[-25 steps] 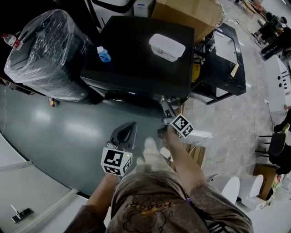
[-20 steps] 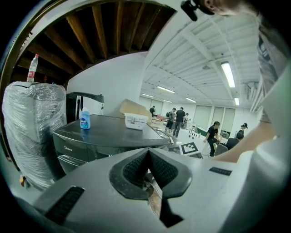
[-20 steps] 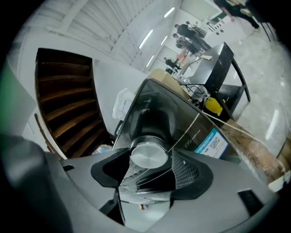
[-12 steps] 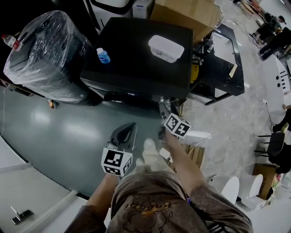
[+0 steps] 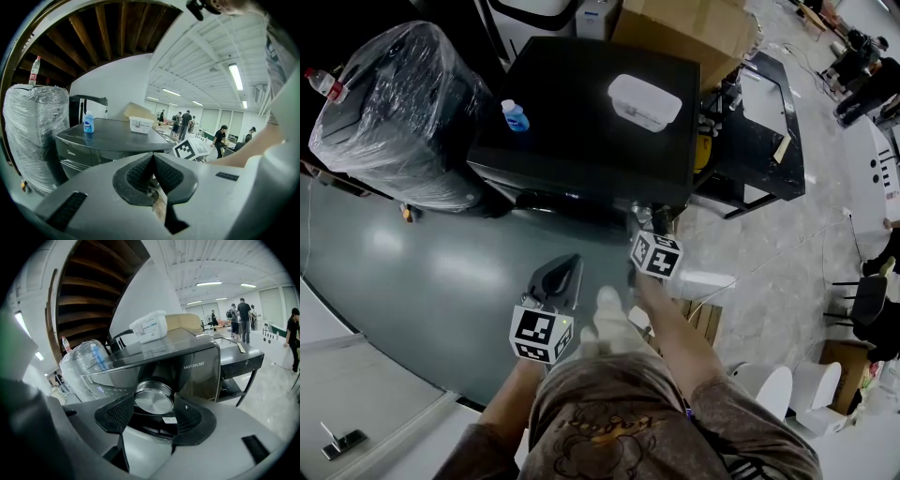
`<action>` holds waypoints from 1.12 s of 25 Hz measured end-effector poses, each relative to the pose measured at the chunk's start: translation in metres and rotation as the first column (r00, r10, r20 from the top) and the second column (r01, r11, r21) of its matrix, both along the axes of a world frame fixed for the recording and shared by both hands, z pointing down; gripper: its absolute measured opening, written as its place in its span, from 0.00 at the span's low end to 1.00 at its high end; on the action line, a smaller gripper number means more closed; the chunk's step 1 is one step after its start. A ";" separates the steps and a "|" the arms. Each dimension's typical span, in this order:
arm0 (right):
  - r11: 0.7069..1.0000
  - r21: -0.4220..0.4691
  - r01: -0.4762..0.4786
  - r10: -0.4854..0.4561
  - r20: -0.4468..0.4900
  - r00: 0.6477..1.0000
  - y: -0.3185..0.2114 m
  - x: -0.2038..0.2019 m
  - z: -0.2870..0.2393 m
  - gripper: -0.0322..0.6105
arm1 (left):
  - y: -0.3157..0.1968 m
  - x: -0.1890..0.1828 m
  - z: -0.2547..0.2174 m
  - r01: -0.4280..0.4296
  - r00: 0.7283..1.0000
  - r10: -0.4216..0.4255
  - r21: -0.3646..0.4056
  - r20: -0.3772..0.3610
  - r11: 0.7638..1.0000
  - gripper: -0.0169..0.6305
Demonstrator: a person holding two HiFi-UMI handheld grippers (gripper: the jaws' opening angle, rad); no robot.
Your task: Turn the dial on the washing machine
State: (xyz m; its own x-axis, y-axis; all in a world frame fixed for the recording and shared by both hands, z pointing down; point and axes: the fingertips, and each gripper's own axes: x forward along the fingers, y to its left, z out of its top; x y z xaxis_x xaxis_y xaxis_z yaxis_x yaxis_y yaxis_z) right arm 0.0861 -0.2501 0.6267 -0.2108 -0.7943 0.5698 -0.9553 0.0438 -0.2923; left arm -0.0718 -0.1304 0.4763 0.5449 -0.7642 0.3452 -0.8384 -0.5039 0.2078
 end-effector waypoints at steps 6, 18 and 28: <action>0.999 0.001 -0.040 0.039 0.137 0.990 0.001 0.001 0.001 0.45 | -0.002 0.000 0.000 0.004 1.000 -0.004 -0.002 0.001 1.000 0.01; 0.992 0.031 -0.122 0.098 0.416 0.904 0.000 0.005 -0.002 0.45 | -0.002 0.005 0.005 -0.001 1.000 0.001 -0.010 0.007 1.000 0.01; 0.977 0.001 -0.213 0.150 0.706 0.692 0.002 0.010 0.002 0.45 | -0.001 0.005 0.007 -0.002 1.000 0.002 -0.014 0.022 1.000 0.01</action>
